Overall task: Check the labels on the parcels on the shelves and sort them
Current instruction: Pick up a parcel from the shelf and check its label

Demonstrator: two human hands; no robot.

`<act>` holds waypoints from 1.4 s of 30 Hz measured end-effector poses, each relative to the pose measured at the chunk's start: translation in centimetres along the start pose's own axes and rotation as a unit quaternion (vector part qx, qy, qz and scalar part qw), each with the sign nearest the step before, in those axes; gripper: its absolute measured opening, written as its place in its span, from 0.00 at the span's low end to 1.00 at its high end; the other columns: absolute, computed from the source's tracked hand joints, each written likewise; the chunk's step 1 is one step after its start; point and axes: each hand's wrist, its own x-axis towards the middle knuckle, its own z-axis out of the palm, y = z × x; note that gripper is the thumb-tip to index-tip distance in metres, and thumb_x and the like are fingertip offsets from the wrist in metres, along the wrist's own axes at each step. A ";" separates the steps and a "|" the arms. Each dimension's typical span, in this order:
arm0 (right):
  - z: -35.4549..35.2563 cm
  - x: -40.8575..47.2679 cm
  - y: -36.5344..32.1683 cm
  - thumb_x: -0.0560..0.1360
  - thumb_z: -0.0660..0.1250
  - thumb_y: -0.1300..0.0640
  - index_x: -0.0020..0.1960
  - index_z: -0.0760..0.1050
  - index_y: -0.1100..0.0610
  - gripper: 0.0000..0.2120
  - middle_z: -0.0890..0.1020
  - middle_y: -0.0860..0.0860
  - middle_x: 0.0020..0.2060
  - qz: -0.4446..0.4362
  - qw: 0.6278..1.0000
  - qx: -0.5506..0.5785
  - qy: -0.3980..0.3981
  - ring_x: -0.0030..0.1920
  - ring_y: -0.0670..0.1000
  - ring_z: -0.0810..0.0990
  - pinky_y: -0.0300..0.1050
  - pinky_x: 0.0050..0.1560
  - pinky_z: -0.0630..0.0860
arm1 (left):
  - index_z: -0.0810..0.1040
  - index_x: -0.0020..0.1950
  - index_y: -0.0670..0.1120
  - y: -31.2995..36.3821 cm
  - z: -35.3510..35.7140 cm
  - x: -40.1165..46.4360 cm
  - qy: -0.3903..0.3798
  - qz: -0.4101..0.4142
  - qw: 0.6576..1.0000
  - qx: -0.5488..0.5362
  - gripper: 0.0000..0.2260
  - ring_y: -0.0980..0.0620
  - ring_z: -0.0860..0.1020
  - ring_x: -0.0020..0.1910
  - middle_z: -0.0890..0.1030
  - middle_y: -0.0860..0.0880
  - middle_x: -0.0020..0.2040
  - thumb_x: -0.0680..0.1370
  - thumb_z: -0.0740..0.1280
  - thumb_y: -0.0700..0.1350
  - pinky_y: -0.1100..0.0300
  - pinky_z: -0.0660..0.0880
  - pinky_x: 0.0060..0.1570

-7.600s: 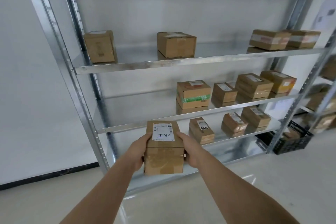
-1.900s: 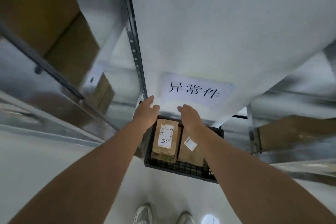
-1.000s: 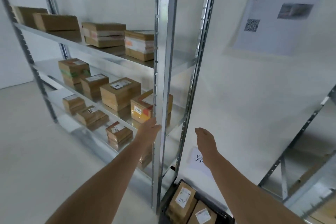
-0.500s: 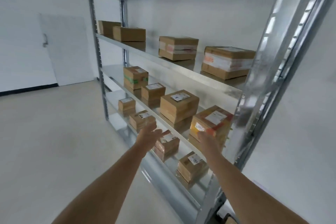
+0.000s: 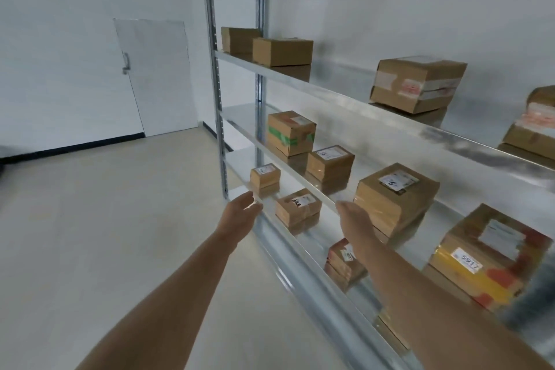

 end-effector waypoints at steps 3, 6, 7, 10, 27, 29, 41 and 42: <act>4.0 3.9 -1.5 0.84 0.58 0.55 0.64 0.76 0.67 0.18 0.79 0.62 0.52 -0.001 1.000 -0.014 -0.004 0.47 0.52 0.73 0.43 0.44 0.69 | 0.71 0.76 0.42 -0.9 -1.7 4.6 -0.007 -0.004 1.000 0.000 0.22 0.50 0.74 0.68 0.76 0.46 0.72 0.82 0.68 0.40 0.62 0.66 0.62; 9.4 9.5 -2.8 0.84 0.59 0.56 0.64 0.77 0.68 0.17 0.79 0.60 0.51 0.002 1.000 0.015 -0.005 0.49 0.52 0.73 0.44 0.47 0.69 | 0.70 0.77 0.42 -1.6 -3.6 11.1 -0.004 -0.002 1.000 0.003 0.23 0.48 0.74 0.71 0.75 0.46 0.72 0.81 0.68 0.42 0.61 0.67 0.64; 11.2 11.3 -3.3 0.84 0.59 0.56 0.63 0.77 0.67 0.17 0.79 0.57 0.50 0.006 1.000 0.019 -0.009 0.49 0.52 0.74 0.45 0.48 0.70 | 0.71 0.76 0.42 -1.7 -4.3 13.4 -0.004 -0.001 1.000 0.009 0.23 0.48 0.74 0.71 0.76 0.46 0.72 0.81 0.68 0.42 0.60 0.67 0.64; 16.0 16.8 -5.3 0.84 0.58 0.56 0.60 0.77 0.65 0.14 0.79 0.59 0.49 0.029 0.998 0.043 -0.017 0.43 0.51 0.74 0.42 0.42 0.75 | 0.71 0.76 0.43 -1.7 -6.5 20.0 -0.011 -0.005 1.000 0.027 0.23 0.48 0.74 0.71 0.75 0.46 0.73 0.81 0.68 0.42 0.60 0.67 0.65; 38.9 38.5 -16.2 0.85 0.57 0.56 0.70 0.72 0.65 0.19 0.77 0.60 0.65 0.091 0.994 0.047 0.031 0.55 0.53 0.71 0.43 0.56 0.66 | 0.69 0.78 0.42 -3.5 -19.4 54.7 -0.093 0.005 0.994 0.056 0.25 0.47 0.72 0.73 0.73 0.46 0.74 0.81 0.68 0.43 0.54 0.66 0.73; 41.4 40.0 -16.5 0.85 0.56 0.55 0.71 0.72 0.64 0.19 0.77 0.59 0.64 0.114 0.991 0.055 0.051 0.55 0.53 0.72 0.42 0.55 0.66 | 0.68 0.77 0.42 -4.0 -20.7 58.9 -0.126 0.006 0.990 0.058 0.24 0.47 0.72 0.73 0.73 0.46 0.75 0.82 0.68 0.43 0.55 0.67 0.71; 49.7 49.0 -20.0 0.84 0.55 0.58 0.39 0.69 0.58 0.15 0.69 0.52 0.36 0.242 0.949 0.057 0.193 0.42 0.53 0.69 0.44 0.42 0.63 | 0.70 0.77 0.42 -4.3 -20.3 76.9 -0.296 -0.009 0.950 0.099 0.24 0.45 0.73 0.71 0.74 0.44 0.73 0.81 0.68 0.43 0.50 0.66 0.74; 50.0 50.3 -20.3 0.84 0.56 0.57 0.45 0.75 0.59 0.13 0.74 0.53 0.41 0.239 0.949 0.069 0.194 0.46 0.54 0.72 0.44 0.47 0.66 | 0.70 0.77 0.42 -4.1 -19.6 78.4 -0.302 -0.006 0.948 0.104 0.24 0.45 0.73 0.71 0.75 0.45 0.73 0.81 0.69 0.43 0.52 0.66 0.74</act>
